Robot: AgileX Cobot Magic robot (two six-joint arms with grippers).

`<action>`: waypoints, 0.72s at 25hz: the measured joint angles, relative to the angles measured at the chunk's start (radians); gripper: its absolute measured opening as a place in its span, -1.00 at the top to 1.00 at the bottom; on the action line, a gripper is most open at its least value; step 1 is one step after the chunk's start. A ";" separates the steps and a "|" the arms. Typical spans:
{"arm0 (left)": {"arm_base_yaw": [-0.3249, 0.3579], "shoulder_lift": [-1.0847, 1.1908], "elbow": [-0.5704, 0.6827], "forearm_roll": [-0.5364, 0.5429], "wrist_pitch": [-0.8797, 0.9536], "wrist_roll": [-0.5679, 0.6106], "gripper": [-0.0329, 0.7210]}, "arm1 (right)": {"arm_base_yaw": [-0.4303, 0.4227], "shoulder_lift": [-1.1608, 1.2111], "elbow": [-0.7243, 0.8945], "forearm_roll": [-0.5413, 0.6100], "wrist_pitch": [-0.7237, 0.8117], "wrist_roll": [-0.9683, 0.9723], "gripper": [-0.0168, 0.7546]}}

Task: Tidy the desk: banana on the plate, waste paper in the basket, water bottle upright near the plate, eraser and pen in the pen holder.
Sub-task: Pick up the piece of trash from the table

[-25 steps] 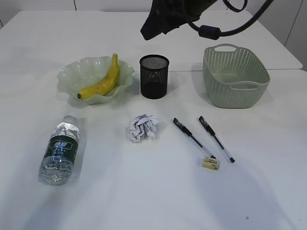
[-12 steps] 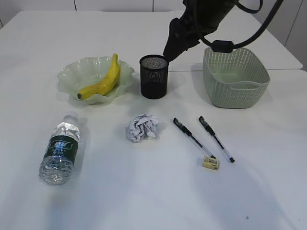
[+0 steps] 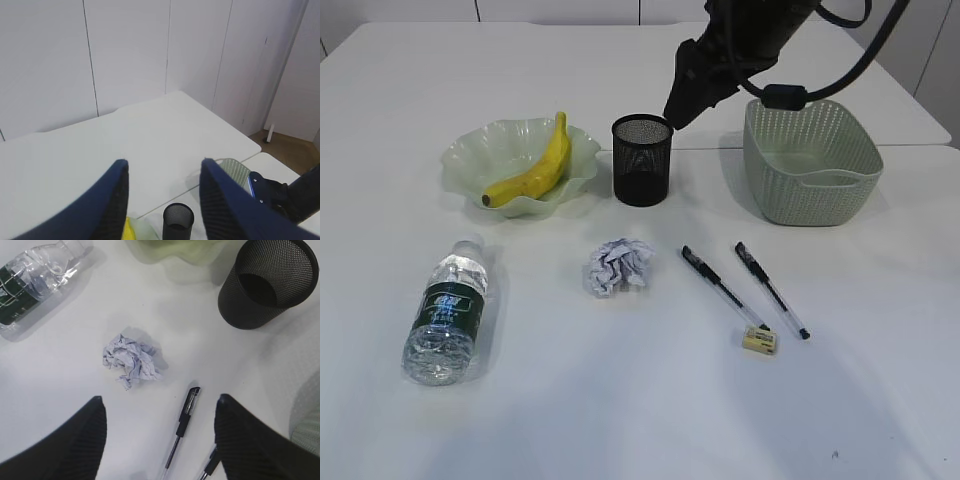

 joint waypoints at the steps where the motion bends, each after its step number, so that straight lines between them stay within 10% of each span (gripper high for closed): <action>1: 0.000 -0.015 0.000 0.005 0.002 -0.004 0.03 | 0.000 0.000 0.000 0.002 0.000 0.000 -0.35; 11: 0.000 -0.119 -0.001 0.139 0.005 -0.021 0.03 | 0.000 0.000 0.000 0.008 0.000 0.002 -0.35; 18: 0.000 -0.131 0.006 0.464 0.006 -0.049 0.04 | 0.000 0.000 0.000 0.032 0.001 0.002 -0.35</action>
